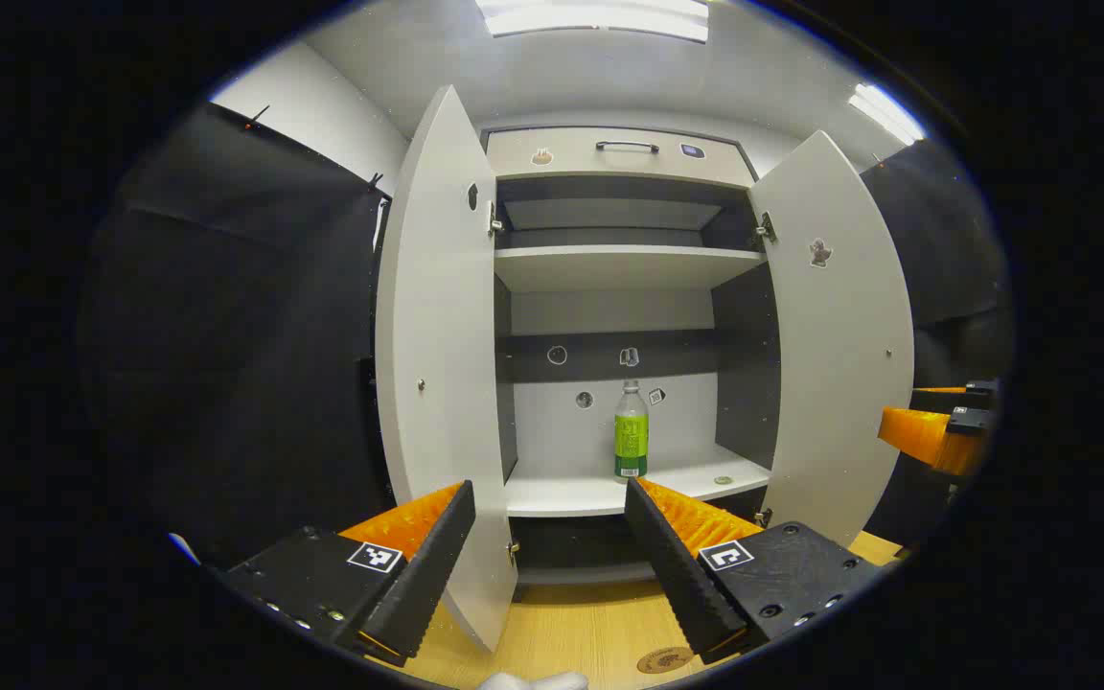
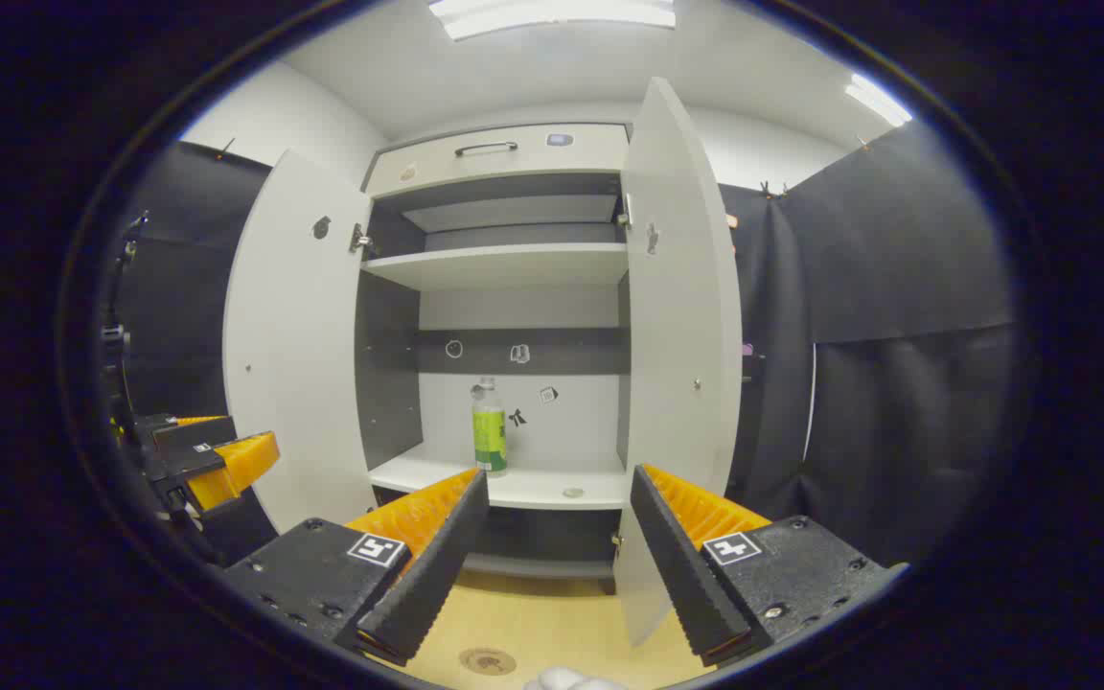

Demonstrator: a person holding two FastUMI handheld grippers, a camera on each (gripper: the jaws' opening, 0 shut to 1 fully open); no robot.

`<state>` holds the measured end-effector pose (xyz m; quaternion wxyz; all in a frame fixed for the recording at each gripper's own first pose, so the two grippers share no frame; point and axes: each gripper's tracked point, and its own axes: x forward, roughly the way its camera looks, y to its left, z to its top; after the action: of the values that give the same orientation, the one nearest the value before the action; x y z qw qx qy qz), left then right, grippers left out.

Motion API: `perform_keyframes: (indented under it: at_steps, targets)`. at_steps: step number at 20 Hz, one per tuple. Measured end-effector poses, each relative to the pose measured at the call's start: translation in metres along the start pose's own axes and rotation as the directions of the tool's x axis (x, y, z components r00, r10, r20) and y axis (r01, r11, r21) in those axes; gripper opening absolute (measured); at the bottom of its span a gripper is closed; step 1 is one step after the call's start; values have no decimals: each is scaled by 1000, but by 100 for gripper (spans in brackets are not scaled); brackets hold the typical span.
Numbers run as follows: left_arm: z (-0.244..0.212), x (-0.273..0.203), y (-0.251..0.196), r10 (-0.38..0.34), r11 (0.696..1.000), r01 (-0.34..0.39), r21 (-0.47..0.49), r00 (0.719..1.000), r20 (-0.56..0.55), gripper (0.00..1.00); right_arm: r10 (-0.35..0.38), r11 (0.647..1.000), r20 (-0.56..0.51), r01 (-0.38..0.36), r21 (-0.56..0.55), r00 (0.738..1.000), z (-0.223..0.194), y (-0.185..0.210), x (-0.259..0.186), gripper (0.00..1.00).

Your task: Grasp the bottle in the cabinet with the left hand and place it on the coaster, then close the right door with the right hand and the left door with the left hand.

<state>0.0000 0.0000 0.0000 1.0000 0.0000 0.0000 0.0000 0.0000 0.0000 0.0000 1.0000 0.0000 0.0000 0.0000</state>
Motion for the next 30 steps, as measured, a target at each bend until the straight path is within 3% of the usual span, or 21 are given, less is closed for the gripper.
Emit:
perform_keyframes:
  at_steps: [12,18,23,30]
  targets:
    - [0,11,-1,-3,1000,3,7,1000,4,96,2,1000,0,-2,9,1000,-1,1,8,98]
    - [-2,38,-13,-29,1000,29,3,999,14,96,3,1000,1,-3,5,1000,3,2,12,98]
    - [-12,99,-41,-84,996,85,-26,996,23,96,11,1000,-11,-11,-1,1000,10,6,22,98]
    - [-36,225,-84,-121,991,122,-59,992,27,97,-9,999,-29,7,-48,1000,17,6,35,98]
